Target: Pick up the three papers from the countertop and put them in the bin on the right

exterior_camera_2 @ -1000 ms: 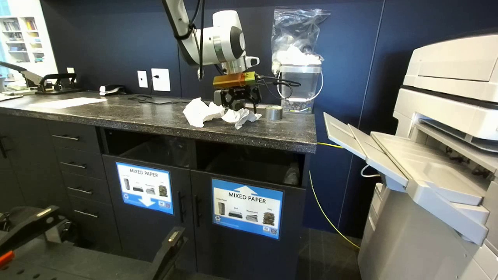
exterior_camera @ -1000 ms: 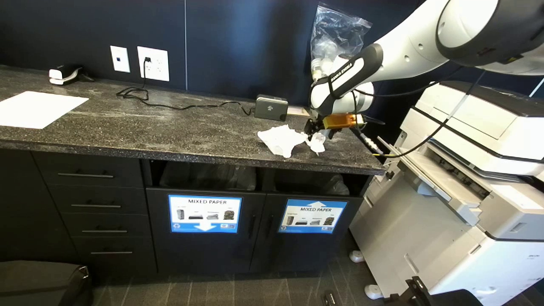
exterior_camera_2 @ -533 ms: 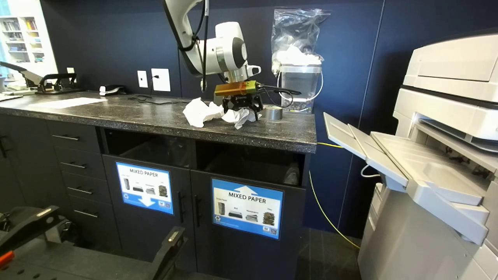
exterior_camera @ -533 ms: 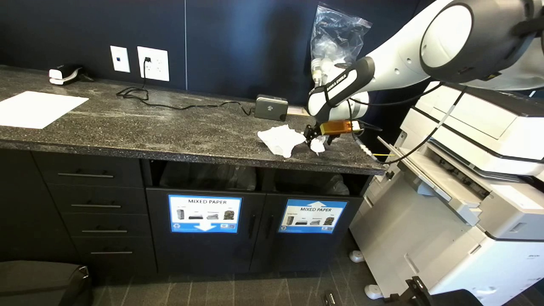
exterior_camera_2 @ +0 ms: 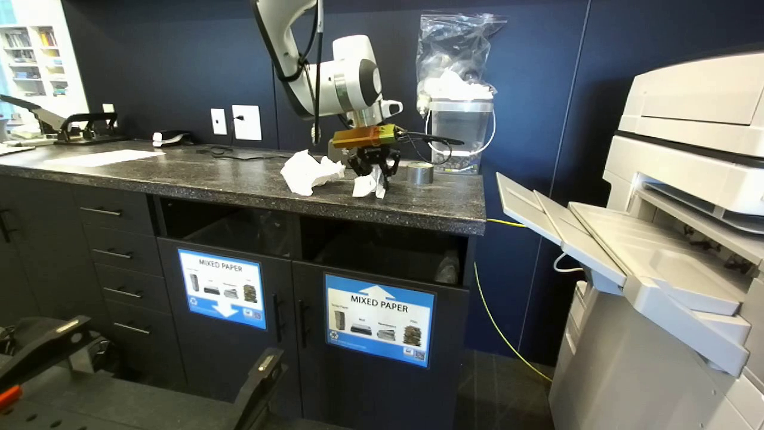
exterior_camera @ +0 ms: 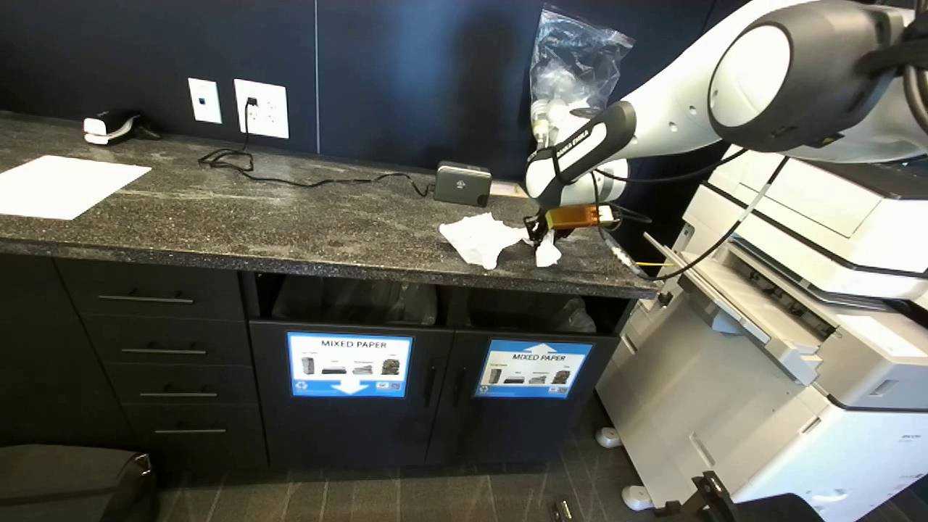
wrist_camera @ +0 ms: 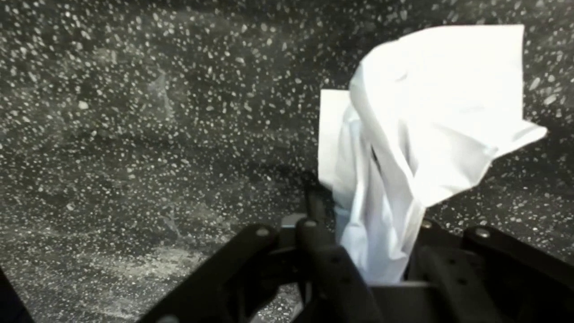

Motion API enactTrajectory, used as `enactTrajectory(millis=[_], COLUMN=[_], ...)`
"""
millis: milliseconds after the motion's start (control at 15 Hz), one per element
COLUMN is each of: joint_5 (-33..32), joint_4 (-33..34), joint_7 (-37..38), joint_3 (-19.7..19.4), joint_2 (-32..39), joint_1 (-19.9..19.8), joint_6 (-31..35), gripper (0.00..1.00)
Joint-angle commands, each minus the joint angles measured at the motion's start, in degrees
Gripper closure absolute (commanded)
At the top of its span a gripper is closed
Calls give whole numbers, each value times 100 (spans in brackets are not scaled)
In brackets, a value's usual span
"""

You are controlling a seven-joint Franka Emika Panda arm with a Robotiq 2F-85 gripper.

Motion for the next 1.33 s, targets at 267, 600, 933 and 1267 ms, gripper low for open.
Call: enactTrajectory(millis=[267,600,933,1267], joint_5=[-43,-140,-9,23], joint_4=[63,-632,-1995,-3468], joint_7=[-46,-115,-518,-774], joint_3=[-111,-168,17,88], joint_2=[-80,-618,-1529,-2470], joint_1=[60,20,-237,-389], joint_6=[-567,-849,-745,-608], gripper=[90,88,89,89])
